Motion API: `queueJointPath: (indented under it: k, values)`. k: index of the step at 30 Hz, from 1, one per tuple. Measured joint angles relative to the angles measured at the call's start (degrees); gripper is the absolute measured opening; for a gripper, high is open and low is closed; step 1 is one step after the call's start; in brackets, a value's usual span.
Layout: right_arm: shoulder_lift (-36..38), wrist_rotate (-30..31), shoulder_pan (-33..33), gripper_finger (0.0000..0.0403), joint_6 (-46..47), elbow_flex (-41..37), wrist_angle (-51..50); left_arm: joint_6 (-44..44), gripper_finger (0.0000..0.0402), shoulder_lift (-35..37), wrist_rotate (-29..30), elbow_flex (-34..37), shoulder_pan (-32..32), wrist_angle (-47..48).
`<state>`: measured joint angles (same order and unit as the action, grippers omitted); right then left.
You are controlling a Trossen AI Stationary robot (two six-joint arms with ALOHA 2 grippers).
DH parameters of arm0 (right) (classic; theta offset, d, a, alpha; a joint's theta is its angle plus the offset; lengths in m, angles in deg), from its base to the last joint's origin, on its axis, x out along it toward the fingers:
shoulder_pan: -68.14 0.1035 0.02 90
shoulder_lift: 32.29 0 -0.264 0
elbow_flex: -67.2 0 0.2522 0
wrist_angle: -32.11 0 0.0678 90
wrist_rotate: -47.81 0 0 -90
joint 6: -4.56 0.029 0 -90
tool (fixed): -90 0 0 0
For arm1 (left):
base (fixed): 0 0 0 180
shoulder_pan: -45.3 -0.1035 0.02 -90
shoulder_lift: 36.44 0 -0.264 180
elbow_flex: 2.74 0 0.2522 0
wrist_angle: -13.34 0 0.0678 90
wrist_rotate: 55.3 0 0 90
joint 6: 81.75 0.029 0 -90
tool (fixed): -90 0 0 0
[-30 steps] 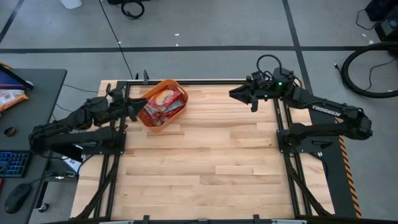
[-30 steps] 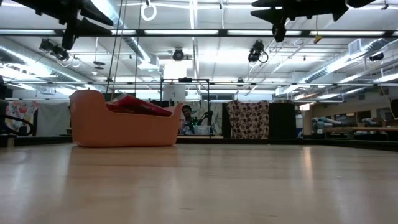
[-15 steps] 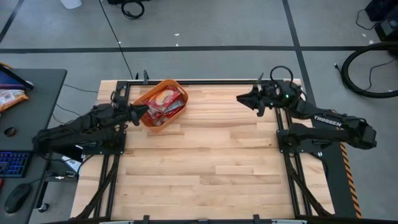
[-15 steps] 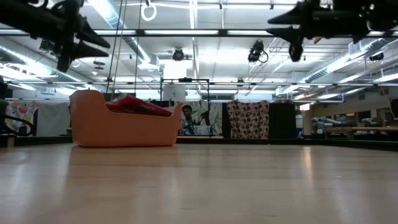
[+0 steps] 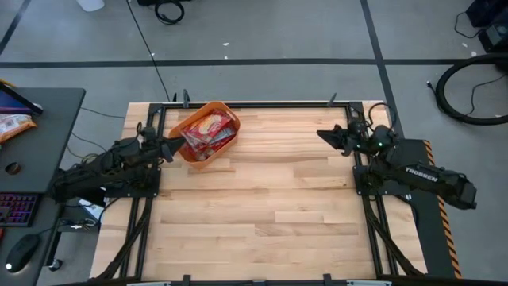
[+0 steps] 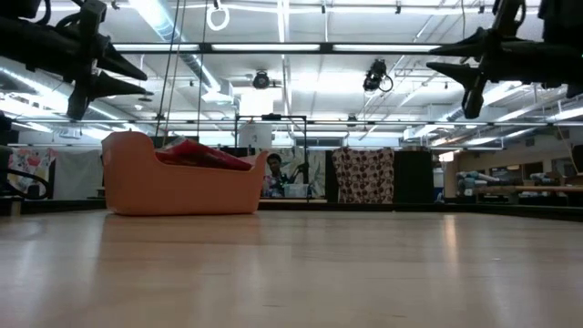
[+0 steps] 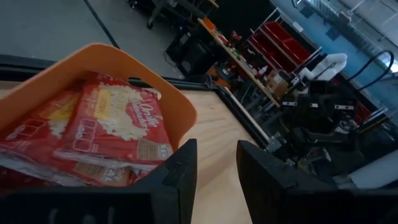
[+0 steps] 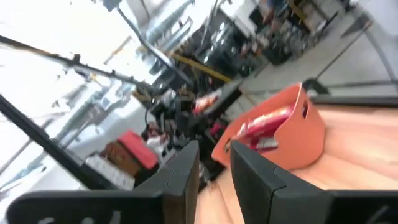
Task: Sort popcorn bags into baskets
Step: Return to Home Position
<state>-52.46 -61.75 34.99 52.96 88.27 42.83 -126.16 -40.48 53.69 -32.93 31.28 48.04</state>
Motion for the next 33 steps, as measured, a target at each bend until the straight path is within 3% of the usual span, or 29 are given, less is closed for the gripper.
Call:
queueJointPath:
  k: [9, 17, 21, 28, 33]
  values:
    - [7.46, 3.43, 0.01, 0.0059, -4.98, -0.67, -9.32, -0.16, 0.0116, 3.04, 3.16, 0.00, 0.00, 2.15]
    - [8.22, 6.19, 0.03, 0.0041, -8.28, -0.67, -21.50, -0.10, 0.0116, 2.91, 6.19, 0.00, 0.00, 4.93]
    - [8.20, 6.63, 0.03, 0.0041, -14.97, -0.70, -26.40, -2.22, 0.0116, 2.91, 9.81, 0.00, 0.02, 5.45]
    - [8.20, 6.58, 0.01, 0.0041, -16.71, -0.70, -26.70, 15.49, 0.0117, 2.91, 9.30, 0.00, 0.02, 7.77]
    - [8.20, 6.54, 0.02, 0.0040, -16.65, -0.70, -26.70, 20.56, 0.0117, 2.91, 9.30, 0.00, 0.02, 7.71]
